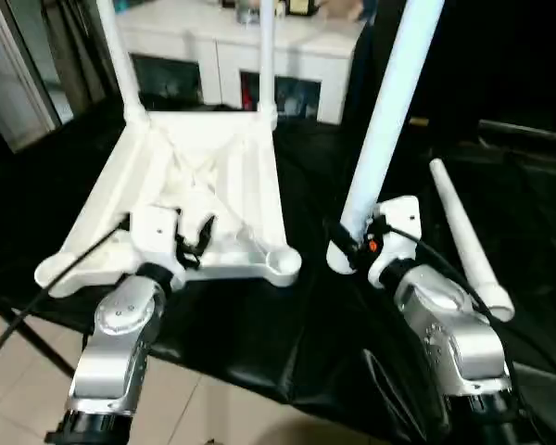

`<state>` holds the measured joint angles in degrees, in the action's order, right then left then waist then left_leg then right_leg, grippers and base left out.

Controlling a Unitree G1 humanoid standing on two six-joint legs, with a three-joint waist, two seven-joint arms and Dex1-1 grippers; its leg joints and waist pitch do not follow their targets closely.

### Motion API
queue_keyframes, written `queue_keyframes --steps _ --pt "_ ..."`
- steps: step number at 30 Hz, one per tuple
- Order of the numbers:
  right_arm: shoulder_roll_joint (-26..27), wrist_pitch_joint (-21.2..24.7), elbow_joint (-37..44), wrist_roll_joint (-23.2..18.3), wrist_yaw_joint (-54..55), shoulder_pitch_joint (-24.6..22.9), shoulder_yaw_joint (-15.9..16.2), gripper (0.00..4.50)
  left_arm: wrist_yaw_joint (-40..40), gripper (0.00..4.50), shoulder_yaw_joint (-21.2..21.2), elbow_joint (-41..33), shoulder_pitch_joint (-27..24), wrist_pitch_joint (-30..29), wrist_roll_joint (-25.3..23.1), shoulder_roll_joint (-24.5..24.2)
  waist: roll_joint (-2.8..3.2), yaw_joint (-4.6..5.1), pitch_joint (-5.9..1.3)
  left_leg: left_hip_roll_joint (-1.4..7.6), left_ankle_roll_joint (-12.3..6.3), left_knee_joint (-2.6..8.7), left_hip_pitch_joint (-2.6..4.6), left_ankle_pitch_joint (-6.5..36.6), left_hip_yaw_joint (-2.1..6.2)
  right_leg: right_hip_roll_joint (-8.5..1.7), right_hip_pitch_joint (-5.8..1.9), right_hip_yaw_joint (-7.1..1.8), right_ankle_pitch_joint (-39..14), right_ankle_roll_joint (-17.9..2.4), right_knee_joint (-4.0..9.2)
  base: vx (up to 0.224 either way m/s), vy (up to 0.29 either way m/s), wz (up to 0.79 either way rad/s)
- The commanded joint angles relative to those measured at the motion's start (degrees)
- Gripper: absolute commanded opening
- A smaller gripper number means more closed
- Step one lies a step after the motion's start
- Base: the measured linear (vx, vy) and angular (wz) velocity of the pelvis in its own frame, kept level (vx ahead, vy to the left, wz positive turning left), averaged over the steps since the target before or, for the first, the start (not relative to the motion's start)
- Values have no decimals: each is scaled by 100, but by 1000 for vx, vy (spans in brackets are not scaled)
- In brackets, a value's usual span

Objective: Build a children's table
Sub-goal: Pick table leg

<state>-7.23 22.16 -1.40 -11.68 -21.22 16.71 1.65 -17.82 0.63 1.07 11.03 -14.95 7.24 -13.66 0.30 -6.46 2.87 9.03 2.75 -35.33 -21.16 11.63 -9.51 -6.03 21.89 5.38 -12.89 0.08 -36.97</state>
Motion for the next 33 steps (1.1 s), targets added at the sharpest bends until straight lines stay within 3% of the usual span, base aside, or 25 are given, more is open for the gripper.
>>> queue_keyframes --steps 1,2,3,5,6,7,8,11,12,15,18,21,24,27,31,33 --pt "-95 -53 -68 -35 -114 149 -10 193 -641 302 -225 121 116 -363 171 -235 2 3 -416 324 -61 451 27 310 152 -298 -241 -356 737 -1065 353 0 0 0" --pt "-121 -54 -97 -46 -158 178 -14 193 -864 302 -282 200 164 -423 209 -330 8 -6 -408 321 -105 452 24 330 146 -299 -233 -351 689 -1092 356 0 0 0" --pt "-161 -56 -150 -65 -226 231 -21 193 -1265 302 -377 365 281 -508 260 -508 -26 3 -377 321 -165 470 20 464 130 -305 -228 -351 418 -1134 383 0 0 0" --pt "-171 -55 -169 -73 -243 249 -25 193 -1382 329 -401 434 335 -494 256 -564 6 -1 -354 354 -124 500 37 732 131 -321 -220 -361 -64 -1123 417 0 0 0" --pt "-195 -48 -182 -92 -288 276 -33 193 -1856 335 -445 486 415 -467 431 -686 -16 17 -335 378 -60 524 26 905 136 -344 -237 -367 -277 -1112 438 0 0 0" --pt "-249 -49 -212 -117 -376 318 -44 193 -2659 335 -661 599 568 -417 500 -1000 0 -5 -342 381 -13 533 50 986 128 -353 -218 -374 -465 -1098 449 0 0 0" --pt "-249 -49 -212 -117 -376 318 -44 193 -2659 335 -661 599 568 -417 500 -1000 -5 -5 -329 377 6 547 53 1028 133 -349 -211 -375 -551 -1079 463 0 0 0" --pt "-312 -64 -266 -131 -471 367 -40 193 -3256 356 -953 831 806 -321 312 -1339 -11 11 -306 375 87 568 58 1165 129 -338 -209 -385 -667 -1020 477 0 0 0" --pt "-339 -71 -289 -137 -539 389 -26 193 -3422 356 -1153 1092 1013 -178 42 -1506 -12 12 -306 366 98 573 63 1195 126 -337 -210 -392 -761 -973 497 0 0 0" --pt "-366 -84 -282 -140 -645 397 26 193 -3593 356 -1462 1591 1368 204 -426 -1727 7 1 -310 377 132 574 66 1148 138 -361 -215 -397 -786 -929 514 0 0 0" --pt "-368 -108 -193 -137 -758 333 117 193 -3628 356 -1688 2373 1911 732 -868 -1831 21 3 -342 379 150 558 76 994 133 -355 -223 -393 -469 -961 472 0 0 0" --pt "-367 -120 -124 -133 -813 265 183 193 -3521 321 -1796 3053 2347 1223 -1087 -1794 30 -7 -374 395 173 541 54 827 149 -372 -264 -379 6 -1105 408 0 0 0" --pt "-369 -124 -117 -133 -826 255 198 193 -3477 278 -1824 3222 2449 1336 -1128 -1765 38 -11 -380 405 151 527 56 770 135 -384 -265 -374 230 -1270 376 0 0 0" --pt "-373 -150 -147 -124 -868 262 240 193 -3662 275 -1942 3755 2684 1509 -1230 -1685 53 -17 -368 408 170 538 61 930 131 -394 -269 -383 -26 -1265 414 0 0 0" --pt "-394 -201 -178 -73 -901 276 282 193 -3844 234 -1960 4284 2851 1770 -1303 -1624 82 -29 -357 411 248 550 76 1098 128 -388 -256 -390 -295 -1236 458 0 0 0" --pt "-395 -209 -183 -68 -906 277 288 193 -3867 229 -1961 4363 2871 1814 -1319 -1622 62 -31 -356 425 261 559 76 1120 132 -397 -261 -393 -310 -1233 459 0 0 0"
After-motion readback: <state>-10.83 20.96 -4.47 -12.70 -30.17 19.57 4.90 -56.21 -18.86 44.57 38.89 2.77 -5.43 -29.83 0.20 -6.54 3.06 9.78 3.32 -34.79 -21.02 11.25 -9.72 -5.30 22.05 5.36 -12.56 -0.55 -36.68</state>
